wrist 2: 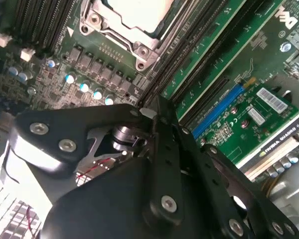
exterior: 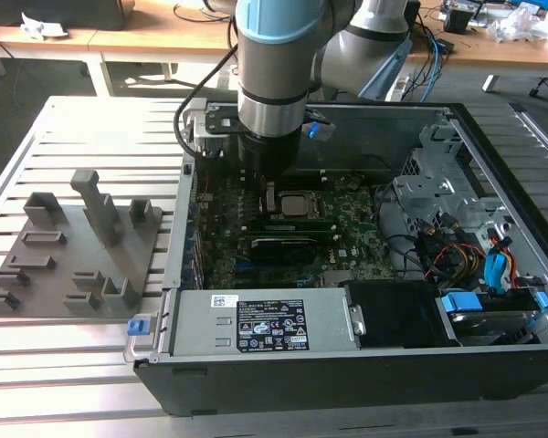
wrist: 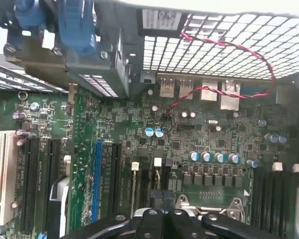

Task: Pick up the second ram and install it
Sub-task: 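Press down the second ram until it locks into place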

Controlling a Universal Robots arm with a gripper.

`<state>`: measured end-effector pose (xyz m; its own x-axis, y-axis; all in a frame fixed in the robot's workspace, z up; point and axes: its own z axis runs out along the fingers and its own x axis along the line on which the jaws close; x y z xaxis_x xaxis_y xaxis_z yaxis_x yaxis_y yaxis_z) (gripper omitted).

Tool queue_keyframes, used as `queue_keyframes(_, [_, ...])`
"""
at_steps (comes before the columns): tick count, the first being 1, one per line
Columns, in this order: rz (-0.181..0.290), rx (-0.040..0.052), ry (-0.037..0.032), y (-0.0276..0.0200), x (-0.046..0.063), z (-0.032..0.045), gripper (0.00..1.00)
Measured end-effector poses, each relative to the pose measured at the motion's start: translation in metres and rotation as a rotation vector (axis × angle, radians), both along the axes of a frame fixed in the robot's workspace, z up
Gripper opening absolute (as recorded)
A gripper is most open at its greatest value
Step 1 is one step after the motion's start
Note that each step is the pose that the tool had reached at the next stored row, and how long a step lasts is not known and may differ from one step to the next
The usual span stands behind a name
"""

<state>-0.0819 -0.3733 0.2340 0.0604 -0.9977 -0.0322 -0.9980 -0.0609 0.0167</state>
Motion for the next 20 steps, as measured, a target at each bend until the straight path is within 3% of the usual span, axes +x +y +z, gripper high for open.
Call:
queue_keyframes(8, [0.0, -0.0003, 0.0, -0.0001, -0.001, -0.0057, 0.11])
queue_keyframes(13, [0.0, 0.0015, -0.0014, 0.0002, 0.001, -0.0035, 0.11])
queue_keyframes(14, [0.0, 0.0004, 0.0021, -0.0001, 0.008, -0.0027, 0.11])
queue_keyframes(16, [0.0, 0.0003, 0.0188, 0.0, 0.033, -0.0027, 0.11])
queue_keyframes(19, [0.0, -0.0001, 0.026, 0.0002, 0.051, -0.0018, 0.11])
queue_keyframes(20, [0.0, -0.0002, 0.0262, 0.0005, 0.052, 0.0009, 0.11])
